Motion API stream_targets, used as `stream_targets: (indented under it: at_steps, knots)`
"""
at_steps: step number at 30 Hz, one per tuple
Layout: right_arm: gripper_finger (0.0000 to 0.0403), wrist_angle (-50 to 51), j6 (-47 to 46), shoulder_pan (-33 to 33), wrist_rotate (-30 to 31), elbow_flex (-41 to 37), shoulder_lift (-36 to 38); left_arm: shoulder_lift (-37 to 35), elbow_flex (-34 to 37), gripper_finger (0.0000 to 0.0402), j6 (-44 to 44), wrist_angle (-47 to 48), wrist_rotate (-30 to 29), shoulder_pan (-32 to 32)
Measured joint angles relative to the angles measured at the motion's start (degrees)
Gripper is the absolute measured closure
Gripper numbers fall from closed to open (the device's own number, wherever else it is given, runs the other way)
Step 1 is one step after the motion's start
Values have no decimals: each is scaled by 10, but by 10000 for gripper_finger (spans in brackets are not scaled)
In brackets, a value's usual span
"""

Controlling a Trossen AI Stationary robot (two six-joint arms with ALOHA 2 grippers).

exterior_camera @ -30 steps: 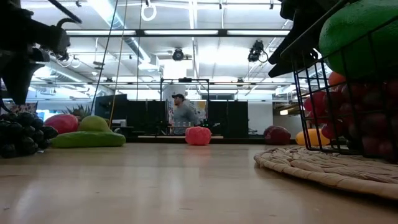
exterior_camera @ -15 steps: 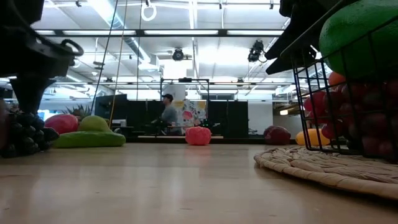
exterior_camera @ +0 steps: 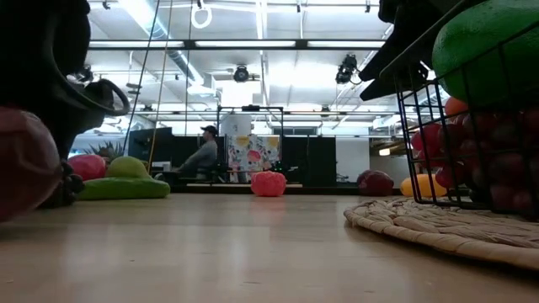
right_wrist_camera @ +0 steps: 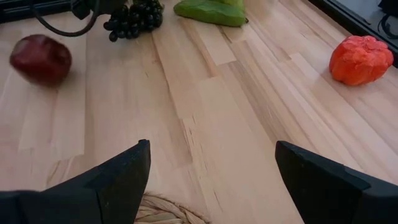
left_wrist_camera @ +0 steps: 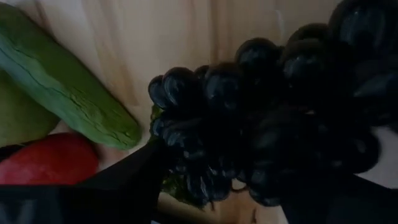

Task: Build produce basket
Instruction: Put the black grapes into the black wire basket

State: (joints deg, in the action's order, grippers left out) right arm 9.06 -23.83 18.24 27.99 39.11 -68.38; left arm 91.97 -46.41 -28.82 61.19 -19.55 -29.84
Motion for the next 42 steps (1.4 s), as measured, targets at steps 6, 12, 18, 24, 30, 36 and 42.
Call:
stream_targets:
  at_steps: [6, 12, 18, 24, 30, 36, 42]
  knots:
    - [55, 0, 0, 0, 0, 0, 0, -1, 0, 210, 2, -2, -7, 8]
    - [55, 0, 0, 0, 0, 0, 0, -1, -1, 295, 1, -4, -8, 22]
    - [55, 0, 0, 0, 0, 0, 0, -1, -26, 356, 23, -2, -12, 37]
    - [55, 0, 0, 0, 0, 0, 0, -1, -98, 357, 68, 27, -53, 55]
    - [55, 37, -3, 0, -7, 0, 21, -1, -199, 355, 118, 65, -117, 82]
    - [55, 149, -54, 0, 0, 29, 108, -1, -289, 359, 214, -23, -144, 113]
    - [55, 173, -56, 9, 1, 41, 188, -1, -320, 353, 363, -240, -99, 137]
